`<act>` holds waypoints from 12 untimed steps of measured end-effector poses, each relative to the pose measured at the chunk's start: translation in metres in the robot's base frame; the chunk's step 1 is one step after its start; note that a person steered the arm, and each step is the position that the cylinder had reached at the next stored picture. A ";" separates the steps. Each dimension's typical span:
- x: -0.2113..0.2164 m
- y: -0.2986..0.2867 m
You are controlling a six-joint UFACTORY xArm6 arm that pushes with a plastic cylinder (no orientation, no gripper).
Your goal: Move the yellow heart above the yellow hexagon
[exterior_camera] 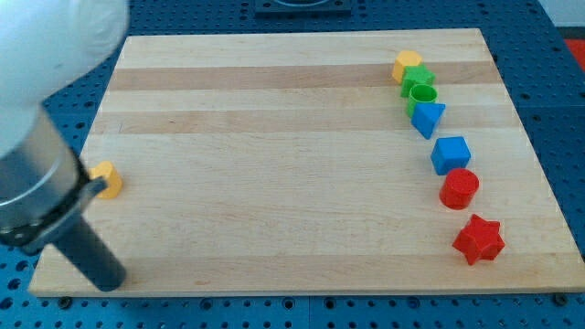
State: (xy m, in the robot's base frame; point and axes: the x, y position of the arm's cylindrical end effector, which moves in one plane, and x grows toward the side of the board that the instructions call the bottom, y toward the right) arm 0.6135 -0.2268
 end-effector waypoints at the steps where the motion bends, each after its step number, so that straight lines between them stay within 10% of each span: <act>1: -0.027 -0.026; 4: -0.192 -0.017; 12: -0.388 0.014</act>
State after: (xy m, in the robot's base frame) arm 0.2256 -0.2126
